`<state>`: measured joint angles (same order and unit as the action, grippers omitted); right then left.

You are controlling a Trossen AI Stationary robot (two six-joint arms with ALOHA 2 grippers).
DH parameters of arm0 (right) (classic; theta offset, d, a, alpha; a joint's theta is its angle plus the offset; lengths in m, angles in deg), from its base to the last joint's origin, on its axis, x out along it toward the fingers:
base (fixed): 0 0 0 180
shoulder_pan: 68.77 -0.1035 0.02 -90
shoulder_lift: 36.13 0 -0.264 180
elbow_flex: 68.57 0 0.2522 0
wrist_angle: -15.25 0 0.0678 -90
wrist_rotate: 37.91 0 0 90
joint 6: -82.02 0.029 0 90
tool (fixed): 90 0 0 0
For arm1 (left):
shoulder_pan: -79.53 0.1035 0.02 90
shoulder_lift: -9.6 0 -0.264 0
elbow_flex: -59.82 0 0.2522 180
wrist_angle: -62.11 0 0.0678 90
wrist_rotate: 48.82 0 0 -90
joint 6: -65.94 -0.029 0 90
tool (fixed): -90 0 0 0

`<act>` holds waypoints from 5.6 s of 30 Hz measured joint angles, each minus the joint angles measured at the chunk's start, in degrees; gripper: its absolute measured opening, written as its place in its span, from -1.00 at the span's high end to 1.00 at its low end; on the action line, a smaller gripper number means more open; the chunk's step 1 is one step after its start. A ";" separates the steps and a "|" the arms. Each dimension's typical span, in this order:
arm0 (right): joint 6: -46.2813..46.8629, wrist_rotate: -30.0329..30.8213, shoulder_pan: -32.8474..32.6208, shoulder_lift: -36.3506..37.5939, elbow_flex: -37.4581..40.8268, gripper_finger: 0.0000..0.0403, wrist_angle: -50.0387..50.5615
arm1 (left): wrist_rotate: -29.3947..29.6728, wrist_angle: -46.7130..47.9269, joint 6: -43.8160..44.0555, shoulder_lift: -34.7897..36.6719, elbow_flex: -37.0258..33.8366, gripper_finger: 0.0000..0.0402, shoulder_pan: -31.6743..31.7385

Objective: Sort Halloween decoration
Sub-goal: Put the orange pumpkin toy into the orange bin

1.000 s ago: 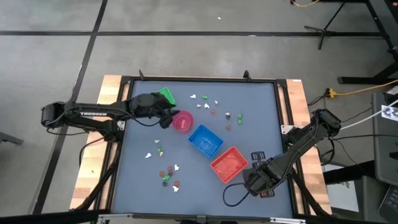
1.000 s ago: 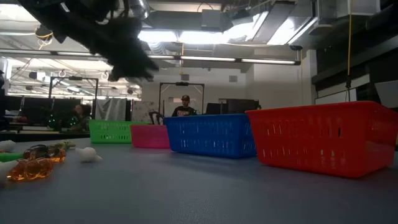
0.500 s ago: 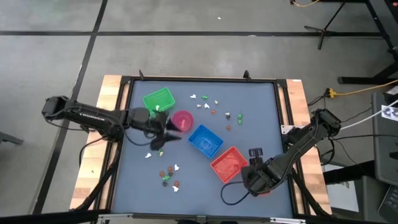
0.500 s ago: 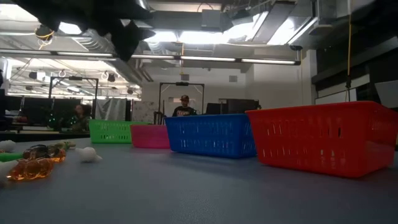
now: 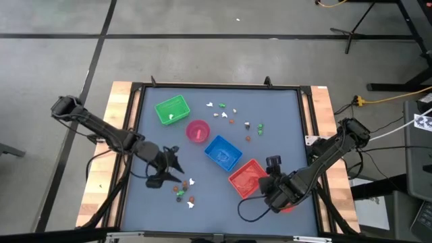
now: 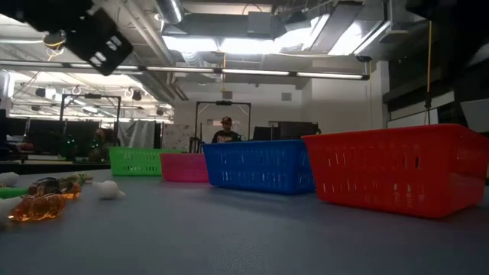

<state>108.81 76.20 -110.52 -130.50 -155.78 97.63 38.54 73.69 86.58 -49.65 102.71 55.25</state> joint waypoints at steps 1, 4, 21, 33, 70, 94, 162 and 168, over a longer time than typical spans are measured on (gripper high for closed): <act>-0.22 0.79 0.33 0.00 0.00 0.17 -0.28 | 0.67 0.64 0.21 0.00 0.00 0.13 -0.97; -0.27 1.46 1.85 0.00 0.00 0.17 -1.17 | 2.57 2.48 0.26 -0.01 0.00 0.13 -3.53; -0.27 1.20 12.47 0.00 0.00 0.17 -3.28 | 6.62 1.99 -0.81 -13.75 0.00 0.13 -12.05; -0.29 0.75 14.90 0.00 0.00 0.17 -4.29 | 9.72 1.95 -1.76 -21.55 0.00 0.13 -12.08; -0.34 0.75 14.78 0.00 0.00 0.17 -4.27 | 9.69 1.12 -1.75 -26.60 0.09 0.32 -12.06; -0.34 0.75 14.78 0.00 0.00 0.17 -4.27 | 9.60 1.13 -1.76 -26.36 0.02 0.59 -12.06; -26.12 8.86 32.49 -0.02 -24.52 0.17 20.31 | 13.96 -42.96 -20.57 -45.58 23.15 0.59 9.81; -26.24 9.34 32.44 -0.02 -29.13 0.17 19.65 | 10.55 -42.79 -19.24 -53.74 30.47 0.59 9.46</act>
<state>82.57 85.55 -78.07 -130.52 -184.91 117.28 49.09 30.90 67.35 -103.39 133.18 64.71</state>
